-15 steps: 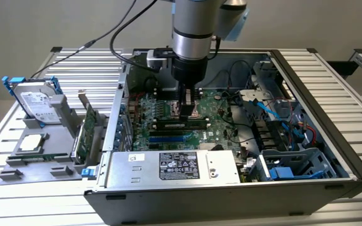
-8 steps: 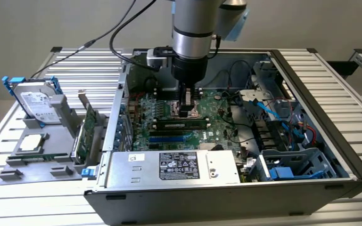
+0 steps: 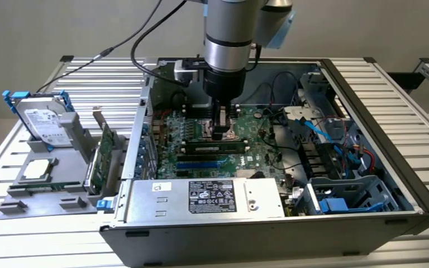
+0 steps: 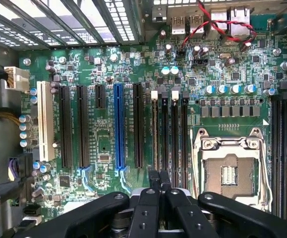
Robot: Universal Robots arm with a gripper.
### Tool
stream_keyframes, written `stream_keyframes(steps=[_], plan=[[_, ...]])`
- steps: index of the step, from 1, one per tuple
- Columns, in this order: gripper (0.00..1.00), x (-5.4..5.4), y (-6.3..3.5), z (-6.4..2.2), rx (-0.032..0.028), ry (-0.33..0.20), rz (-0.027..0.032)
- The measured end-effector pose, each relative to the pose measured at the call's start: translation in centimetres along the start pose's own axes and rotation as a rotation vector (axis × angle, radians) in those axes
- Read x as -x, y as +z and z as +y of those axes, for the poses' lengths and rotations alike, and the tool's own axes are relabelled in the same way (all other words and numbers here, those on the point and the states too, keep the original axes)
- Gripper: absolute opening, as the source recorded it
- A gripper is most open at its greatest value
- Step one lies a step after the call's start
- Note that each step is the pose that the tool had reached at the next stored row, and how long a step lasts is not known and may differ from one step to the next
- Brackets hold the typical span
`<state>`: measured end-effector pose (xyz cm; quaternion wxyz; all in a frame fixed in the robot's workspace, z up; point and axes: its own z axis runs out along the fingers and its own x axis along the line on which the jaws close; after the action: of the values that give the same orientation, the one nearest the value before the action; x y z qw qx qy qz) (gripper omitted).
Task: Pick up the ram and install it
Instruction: 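Press down the ram until it locks into place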
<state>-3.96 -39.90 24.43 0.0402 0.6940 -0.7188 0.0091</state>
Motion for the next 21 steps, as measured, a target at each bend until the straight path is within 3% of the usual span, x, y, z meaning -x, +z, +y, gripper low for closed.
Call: stream_keyframes(steps=[9,21], plan=[[0.11,0.3,1.08,-0.06,0.0000,0.000,0.0000],[0.11,0.4,1.32,-0.26,0.0000,0.000,0.0001]])
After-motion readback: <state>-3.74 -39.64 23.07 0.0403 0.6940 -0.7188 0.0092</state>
